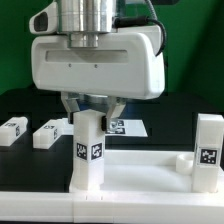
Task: Assemble desk
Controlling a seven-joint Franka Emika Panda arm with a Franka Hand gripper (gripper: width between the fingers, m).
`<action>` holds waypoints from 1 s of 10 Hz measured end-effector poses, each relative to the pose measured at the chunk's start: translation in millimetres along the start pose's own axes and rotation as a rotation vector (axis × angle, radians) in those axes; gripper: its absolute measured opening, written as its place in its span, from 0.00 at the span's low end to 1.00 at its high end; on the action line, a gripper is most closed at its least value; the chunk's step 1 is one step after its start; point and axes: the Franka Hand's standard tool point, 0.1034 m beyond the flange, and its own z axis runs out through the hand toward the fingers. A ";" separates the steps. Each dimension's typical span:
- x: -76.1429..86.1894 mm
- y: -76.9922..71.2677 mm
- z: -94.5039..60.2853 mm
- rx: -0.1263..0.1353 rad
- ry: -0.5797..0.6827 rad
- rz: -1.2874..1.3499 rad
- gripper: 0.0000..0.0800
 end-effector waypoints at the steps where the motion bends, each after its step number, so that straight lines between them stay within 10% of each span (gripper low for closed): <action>1: -0.6 -0.5 0.4 0.000 -0.001 -0.023 0.74; 10: 1.1 1.8 0.3 -0.003 0.000 -0.908 0.81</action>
Offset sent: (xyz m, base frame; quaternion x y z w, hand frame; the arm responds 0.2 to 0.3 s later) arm 0.0020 0.0039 0.0045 0.0112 -0.0044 -0.2133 0.9769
